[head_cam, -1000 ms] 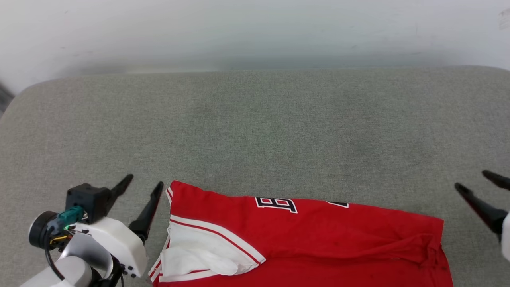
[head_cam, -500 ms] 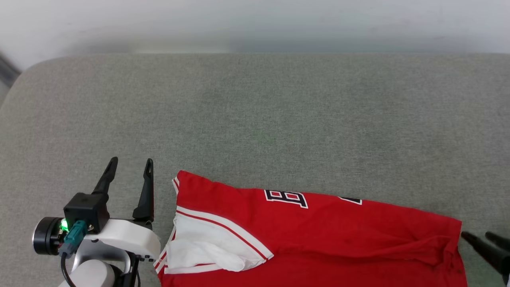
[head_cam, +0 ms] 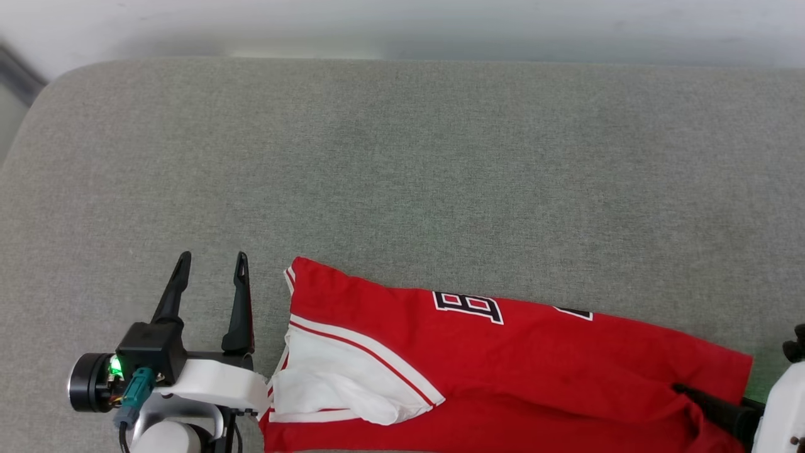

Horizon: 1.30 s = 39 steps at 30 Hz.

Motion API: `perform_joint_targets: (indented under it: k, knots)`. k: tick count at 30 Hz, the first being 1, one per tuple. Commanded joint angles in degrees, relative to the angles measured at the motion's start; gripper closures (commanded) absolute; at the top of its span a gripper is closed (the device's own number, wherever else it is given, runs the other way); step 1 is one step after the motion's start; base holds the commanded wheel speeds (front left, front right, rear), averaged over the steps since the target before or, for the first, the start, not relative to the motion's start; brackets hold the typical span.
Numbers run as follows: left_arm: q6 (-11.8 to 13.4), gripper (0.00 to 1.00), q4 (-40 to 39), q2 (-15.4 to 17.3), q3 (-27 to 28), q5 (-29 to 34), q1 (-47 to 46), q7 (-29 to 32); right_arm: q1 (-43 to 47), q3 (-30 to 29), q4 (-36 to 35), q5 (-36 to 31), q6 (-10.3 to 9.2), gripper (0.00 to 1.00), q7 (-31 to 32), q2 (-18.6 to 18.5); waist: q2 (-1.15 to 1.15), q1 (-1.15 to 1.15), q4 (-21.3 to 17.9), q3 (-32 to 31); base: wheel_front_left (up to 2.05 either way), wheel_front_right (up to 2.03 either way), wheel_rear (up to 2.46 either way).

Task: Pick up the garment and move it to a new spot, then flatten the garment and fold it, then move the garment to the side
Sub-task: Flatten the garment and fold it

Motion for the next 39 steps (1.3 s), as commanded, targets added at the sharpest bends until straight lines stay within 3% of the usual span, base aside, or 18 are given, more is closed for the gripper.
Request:
perform_joint_targets:
  k: [1, 6, 7, 8, 9, 20, 28, 32, 39]
  knots:
    - [-0.6, 0.0, 0.3, -0.8, 0.7, 0.9, 0.7, -0.1, -0.1, 2.8, 0.9, 0.6, 0.0, 0.0, 1.1, 2.4, 0.0, 0.0, 0.2, 0.1, 0.0, 0.0, 0.0]
    - [-3.4, 0.0, 1.5, -4.3, 4.1, 4.3, 1.4, -0.1, -1.4, 5.6, 1.4, 2.3, 0.0, 0.0, 1.9, 3.0, 0.0, 0.0, 0.4, 0.2, 0.0, 0.0, 0.0]
    - [-3.9, 0.0, 1.8, -5.1, 4.8, 4.9, 1.3, -0.1, -1.7, 6.0, 1.6, 2.4, 0.0, 0.59, 1.8, 3.0, 0.0, 0.0, 0.4, 0.2, 0.0, 0.0, 0.0]
    - [-4.4, 0.0, 2.0, -5.7, 5.5, 5.7, 1.3, -0.1, -2.0, 6.4, 1.5, 2.5, 0.0, 0.92, 1.6, 2.9, 0.0, 0.0, 0.4, 0.1, 0.0, 0.0, 0.0]
    - [-4.7, 0.0, 2.2, -6.3, 6.2, 6.6, 1.4, -0.1, -2.3, 6.5, 1.5, 2.9, 0.0, 1.0, 1.2, 3.0, 0.0, 0.0, 0.4, 0.0, 0.0, 0.0, 0.0]
    - [-7.3, 0.0, 1.3, -11.3, 12.2, 14.2, 4.8, -0.1, -4.6, 4.6, -0.5, 4.0, -0.01, 1.0, -1.5, -3.8, 0.0, 0.0, -1.0, -2.9, 0.0, 0.0, 0.0]
    - [-8.9, 0.0, 0.9, -13.5, 14.3, 17.0, 7.1, -0.1, -4.2, -0.5, 5.5, 1.4, -0.01, 1.0, -0.7, -10.7, 0.0, 0.0, -1.8, -5.0, 0.0, 0.0, 0.0]
    - [-9.5, 0.0, 1.2, -14.0, 15.0, 17.7, 8.2, -0.1, -4.3, -1.7, 6.8, 0.6, -0.01, 1.0, 1.7, -11.4, 0.0, 0.0, -2.0, -6.1, 0.0, 0.0, 0.0]
    - [-10.9, 0.0, 1.6, -14.9, 15.8, 18.2, 9.6, -0.1, -4.1, -0.4, -0.1, 1.4, 0.0, 1.0, 7.2, -8.9, 0.0, 0.0, -2.3, -7.2, 0.0, 0.0, 0.0]
